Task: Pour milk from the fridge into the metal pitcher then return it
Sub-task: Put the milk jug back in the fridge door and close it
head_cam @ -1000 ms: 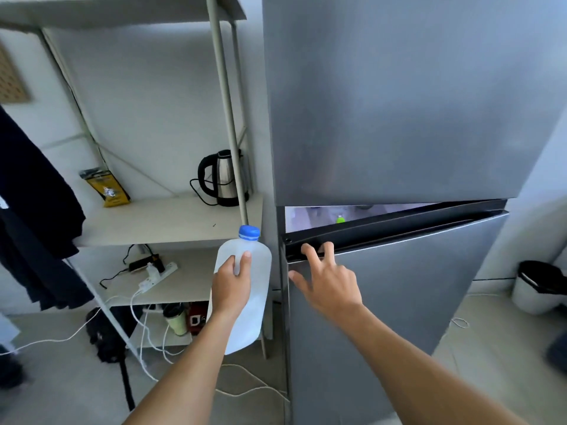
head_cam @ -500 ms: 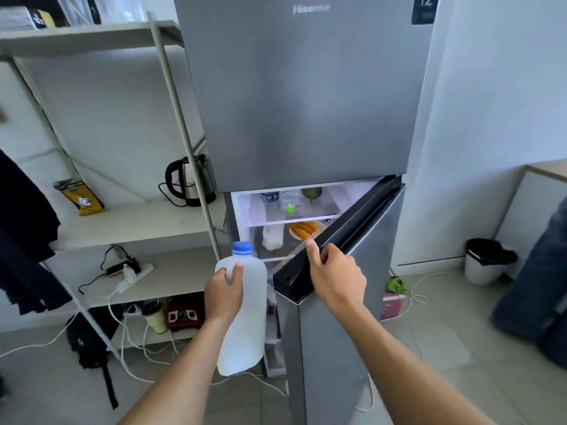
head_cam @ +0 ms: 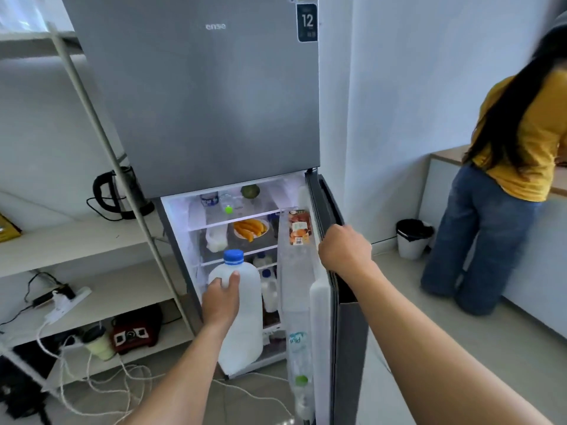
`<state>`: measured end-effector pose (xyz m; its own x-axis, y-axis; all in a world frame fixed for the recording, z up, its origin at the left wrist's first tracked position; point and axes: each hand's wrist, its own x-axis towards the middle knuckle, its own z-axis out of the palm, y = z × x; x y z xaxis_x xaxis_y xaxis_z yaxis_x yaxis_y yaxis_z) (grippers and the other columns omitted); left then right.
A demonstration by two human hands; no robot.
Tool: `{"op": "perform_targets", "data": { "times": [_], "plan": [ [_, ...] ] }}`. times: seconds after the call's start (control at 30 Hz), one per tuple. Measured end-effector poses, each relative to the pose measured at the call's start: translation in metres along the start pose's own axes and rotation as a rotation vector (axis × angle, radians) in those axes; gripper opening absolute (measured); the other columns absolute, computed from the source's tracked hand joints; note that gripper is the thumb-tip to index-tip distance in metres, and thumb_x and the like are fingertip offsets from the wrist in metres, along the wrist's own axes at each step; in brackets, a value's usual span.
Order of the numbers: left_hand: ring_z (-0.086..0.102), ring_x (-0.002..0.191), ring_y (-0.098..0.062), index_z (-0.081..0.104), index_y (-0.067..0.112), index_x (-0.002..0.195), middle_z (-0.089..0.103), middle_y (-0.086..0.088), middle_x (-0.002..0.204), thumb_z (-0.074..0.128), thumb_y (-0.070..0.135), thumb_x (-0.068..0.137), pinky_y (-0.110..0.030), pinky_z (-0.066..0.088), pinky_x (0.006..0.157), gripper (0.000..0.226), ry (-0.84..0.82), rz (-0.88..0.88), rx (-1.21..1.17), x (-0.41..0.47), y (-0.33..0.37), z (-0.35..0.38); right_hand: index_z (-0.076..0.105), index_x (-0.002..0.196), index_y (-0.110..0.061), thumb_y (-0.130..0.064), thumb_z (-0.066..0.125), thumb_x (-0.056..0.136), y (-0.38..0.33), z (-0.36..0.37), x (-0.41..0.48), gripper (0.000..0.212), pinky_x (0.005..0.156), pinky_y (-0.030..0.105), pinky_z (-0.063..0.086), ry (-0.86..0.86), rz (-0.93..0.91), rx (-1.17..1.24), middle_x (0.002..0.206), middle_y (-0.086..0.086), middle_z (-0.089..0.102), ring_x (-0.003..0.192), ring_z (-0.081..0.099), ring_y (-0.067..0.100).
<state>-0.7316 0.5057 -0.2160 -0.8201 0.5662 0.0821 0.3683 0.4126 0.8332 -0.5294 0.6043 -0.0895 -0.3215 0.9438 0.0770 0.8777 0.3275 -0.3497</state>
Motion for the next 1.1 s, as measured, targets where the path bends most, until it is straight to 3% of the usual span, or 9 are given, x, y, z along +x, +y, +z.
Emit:
{"op": "perform_targets", "data": {
  "times": [0.17,0.37,0.63,0.7,0.77,0.83,0.93,1.0,1.1],
  "plan": [
    [0.064,0.090,-0.036,0.062,-0.002,0.107,0.068,-0.021,0.096,0.041,0.050,0.096,-0.041,0.050,0.079,0.057,-0.084,-0.017,-0.044,-0.016,0.007,0.027,0.038,0.133,0.005,-0.014,0.048,0.095,0.035,0.011,-0.009,0.044,0.092,0.037,0.049,0.136,-0.062,-0.235,0.130,0.018,0.049,0.121,0.049,0.030],
    [0.057,0.111,-0.040,0.057,-0.006,0.122,0.061,-0.025,0.120,0.043,0.044,0.100,-0.038,0.042,0.084,0.056,-0.124,-0.007,-0.006,-0.048,0.028,0.074,0.015,0.146,0.006,-0.035,0.041,0.100,0.078,0.014,0.004,0.067,0.106,0.036,0.036,0.160,-0.079,-0.362,0.149,0.020,0.033,0.134,0.038,0.031],
    [0.057,0.113,-0.042,0.057,-0.006,0.123,0.061,-0.026,0.123,0.040,0.042,0.101,-0.037,0.040,0.083,0.056,-0.058,-0.063,-0.052,-0.060,0.039,0.087,0.021,0.145,0.002,-0.032,0.040,0.099,0.096,0.009,0.014,0.060,0.109,0.040,0.033,0.198,-0.111,-0.368,0.144,0.017,0.040,0.133,0.040,0.030],
    [0.061,0.105,-0.040,0.061,-0.004,0.116,0.065,-0.023,0.115,0.041,0.046,0.100,-0.035,0.044,0.083,0.056,-0.067,-0.044,-0.070,-0.055,0.036,0.083,0.027,0.144,-0.005,-0.036,0.040,0.098,0.089,0.002,0.013,0.057,0.116,0.050,0.017,0.327,-0.105,-0.229,0.150,0.015,0.033,0.141,0.027,0.029],
    [0.064,0.095,-0.038,0.063,0.001,0.110,0.070,-0.020,0.105,0.039,0.055,0.096,-0.043,0.053,0.085,0.061,-0.074,-0.075,-0.059,-0.048,0.027,0.081,0.040,0.136,-0.010,-0.030,0.043,0.097,0.075,-0.004,0.007,0.044,0.116,0.051,0.016,0.550,-0.164,0.032,0.146,0.010,0.040,0.141,0.028,0.027],
    [0.065,0.094,-0.037,0.063,0.004,0.110,0.071,-0.016,0.103,0.039,0.060,0.091,-0.045,0.054,0.084,0.064,-0.047,-0.127,-0.011,-0.040,0.008,0.081,0.049,0.126,-0.012,-0.022,0.047,0.094,0.055,0.001,0.001,0.034,0.108,0.046,0.033,0.620,-0.319,0.205,0.133,0.008,0.054,0.127,0.046,0.027],
    [0.062,0.103,-0.039,0.061,0.002,0.115,0.068,-0.017,0.112,0.046,0.052,0.095,-0.038,0.047,0.079,0.056,-0.028,-0.191,0.047,-0.040,-0.012,0.076,0.051,0.119,-0.018,-0.021,0.045,0.096,0.029,0.034,-0.008,0.025,0.077,0.038,0.052,0.395,-0.423,0.385,0.107,0.003,0.067,0.092,0.063,0.021],
    [0.060,0.106,-0.041,0.062,-0.001,0.115,0.064,-0.021,0.117,0.051,0.048,0.095,-0.037,0.044,0.080,0.054,-0.036,-0.259,0.122,-0.036,-0.032,0.075,0.052,0.112,-0.023,-0.025,0.044,0.098,0.018,0.071,-0.008,0.017,0.062,0.033,0.051,0.252,-0.401,0.415,0.091,-0.002,0.067,0.075,0.062,0.016],
    [0.059,0.106,-0.044,0.063,-0.003,0.117,0.053,-0.026,0.128,0.061,0.046,0.090,-0.041,0.049,0.093,0.056,-0.036,-0.400,0.112,-0.024,-0.069,0.078,0.053,0.099,-0.022,-0.026,0.043,0.097,0.012,0.131,-0.005,0.012,0.059,0.032,0.044,0.099,-0.370,0.333,0.085,0.000,0.062,0.071,0.057,0.020]
  ]
}}
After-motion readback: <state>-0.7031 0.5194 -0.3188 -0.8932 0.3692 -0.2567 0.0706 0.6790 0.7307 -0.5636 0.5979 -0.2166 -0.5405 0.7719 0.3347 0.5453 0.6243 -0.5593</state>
